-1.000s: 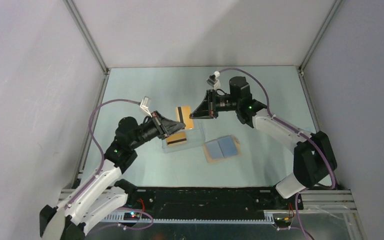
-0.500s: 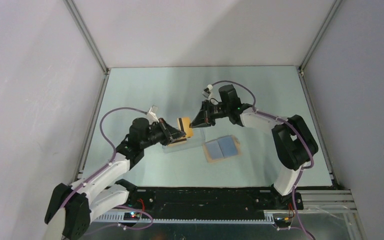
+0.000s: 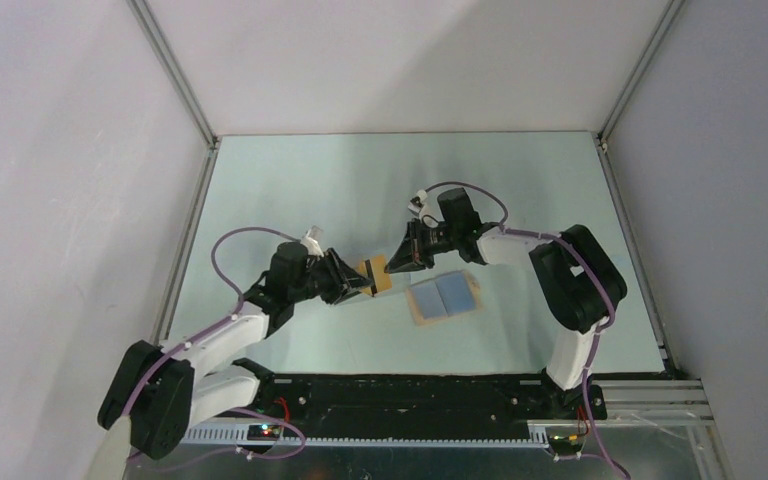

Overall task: Put the credit cards into the card holder
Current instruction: Pick up the credit card from the storage box.

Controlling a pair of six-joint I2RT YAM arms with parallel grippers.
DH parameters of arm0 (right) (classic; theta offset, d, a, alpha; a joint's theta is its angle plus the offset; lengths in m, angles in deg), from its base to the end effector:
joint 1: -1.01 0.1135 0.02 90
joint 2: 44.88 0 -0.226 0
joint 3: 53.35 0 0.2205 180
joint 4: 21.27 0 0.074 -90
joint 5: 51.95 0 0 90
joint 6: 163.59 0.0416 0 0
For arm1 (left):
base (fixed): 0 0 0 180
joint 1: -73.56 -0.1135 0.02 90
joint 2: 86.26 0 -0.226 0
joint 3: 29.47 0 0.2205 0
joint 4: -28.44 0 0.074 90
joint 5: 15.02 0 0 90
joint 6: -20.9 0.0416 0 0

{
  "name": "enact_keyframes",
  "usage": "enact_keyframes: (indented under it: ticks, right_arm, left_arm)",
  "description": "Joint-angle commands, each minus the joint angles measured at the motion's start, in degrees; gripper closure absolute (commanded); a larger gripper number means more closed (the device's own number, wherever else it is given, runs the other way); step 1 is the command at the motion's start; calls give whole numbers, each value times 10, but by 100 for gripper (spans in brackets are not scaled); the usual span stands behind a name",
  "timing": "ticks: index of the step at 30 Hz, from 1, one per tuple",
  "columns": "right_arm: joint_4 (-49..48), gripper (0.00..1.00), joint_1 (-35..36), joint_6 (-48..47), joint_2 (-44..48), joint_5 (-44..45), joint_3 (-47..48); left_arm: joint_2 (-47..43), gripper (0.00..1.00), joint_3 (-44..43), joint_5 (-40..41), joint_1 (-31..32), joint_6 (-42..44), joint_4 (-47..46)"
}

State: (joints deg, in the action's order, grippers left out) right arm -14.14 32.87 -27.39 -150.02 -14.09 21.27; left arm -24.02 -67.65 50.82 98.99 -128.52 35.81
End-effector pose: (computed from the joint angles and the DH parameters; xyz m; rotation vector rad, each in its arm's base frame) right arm 0.2780 0.2115 0.1589 -0.2777 2.4952 1.6833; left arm 0.1838 -0.1062 0.1652 -0.4165 2.3264 -1.2585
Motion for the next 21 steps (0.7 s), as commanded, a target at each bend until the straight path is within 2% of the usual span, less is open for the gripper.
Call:
enact_keyframes:
  ticks: [1,5,16,21]
  right_arm:
    - [-42,100,-5,-13,-8,-6,0]
    - [-48,100,-12,-8,-11,-2,0]
    - [-29,100,-22,-16,-2,8,0]
    - [-16,100,-30,-22,12,10,0]
  left_arm:
    - [8,59,-7,0,-6,23,-18]
    - [17,54,-6,4,-9,26,-18]
    - [13,48,-3,29,-17,21,-10]
    - [-10,46,-20,55,-19,44,48]
